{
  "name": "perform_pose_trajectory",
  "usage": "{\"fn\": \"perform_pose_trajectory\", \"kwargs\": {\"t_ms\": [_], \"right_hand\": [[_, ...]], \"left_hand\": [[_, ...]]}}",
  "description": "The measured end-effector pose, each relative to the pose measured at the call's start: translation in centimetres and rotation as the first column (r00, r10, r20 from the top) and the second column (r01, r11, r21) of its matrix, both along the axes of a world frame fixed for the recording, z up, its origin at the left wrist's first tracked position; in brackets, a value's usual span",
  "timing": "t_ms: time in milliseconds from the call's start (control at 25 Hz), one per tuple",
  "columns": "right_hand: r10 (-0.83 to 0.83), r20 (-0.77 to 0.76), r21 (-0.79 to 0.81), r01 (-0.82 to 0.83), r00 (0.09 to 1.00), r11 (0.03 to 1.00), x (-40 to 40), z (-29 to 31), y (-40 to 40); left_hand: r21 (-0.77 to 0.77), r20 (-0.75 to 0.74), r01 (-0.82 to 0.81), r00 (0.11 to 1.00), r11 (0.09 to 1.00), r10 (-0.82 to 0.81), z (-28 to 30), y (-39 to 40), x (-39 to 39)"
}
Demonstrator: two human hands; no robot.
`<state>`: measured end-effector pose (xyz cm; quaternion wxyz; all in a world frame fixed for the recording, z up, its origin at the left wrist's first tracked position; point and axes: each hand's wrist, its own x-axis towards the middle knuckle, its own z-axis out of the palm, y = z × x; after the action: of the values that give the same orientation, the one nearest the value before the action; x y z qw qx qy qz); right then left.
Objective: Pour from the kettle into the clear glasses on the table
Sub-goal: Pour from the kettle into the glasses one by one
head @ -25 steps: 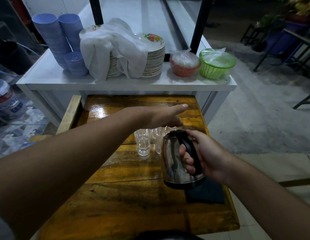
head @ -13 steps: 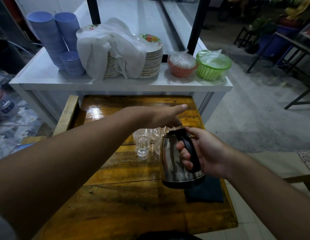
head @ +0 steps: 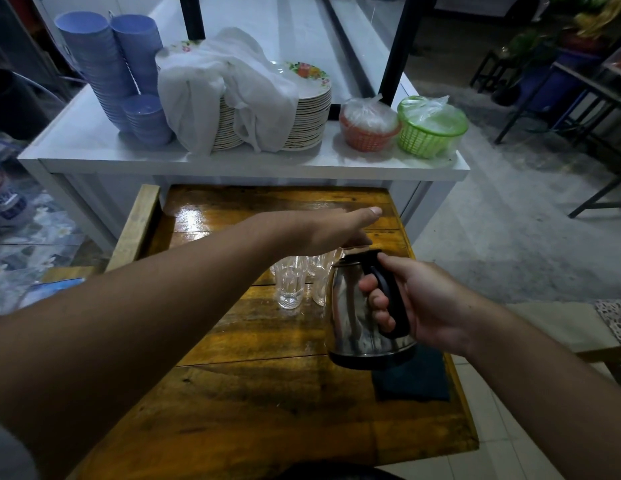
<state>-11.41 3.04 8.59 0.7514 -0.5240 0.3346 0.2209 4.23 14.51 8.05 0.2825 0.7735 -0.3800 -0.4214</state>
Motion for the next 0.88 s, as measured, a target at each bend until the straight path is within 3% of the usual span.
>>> {"fn": "perform_pose_trajectory", "kwargs": {"t_ms": [200, 880], "right_hand": [[0.007, 0.013, -0.072, -0.006, 1.000, 0.997, -0.22, -0.07, 0.31], [-0.002, 0.039, -0.100, 0.006, 0.999, 0.995, -0.46, 0.02, 0.71]], "left_hand": [[-0.011, -0.020, -0.005, 1.000, 1.000, 0.005, -0.02, 0.30, 0.11], [0.005, -0.006, 0.019, 1.000, 1.000, -0.019, 0.27, 0.18, 0.19]]}}
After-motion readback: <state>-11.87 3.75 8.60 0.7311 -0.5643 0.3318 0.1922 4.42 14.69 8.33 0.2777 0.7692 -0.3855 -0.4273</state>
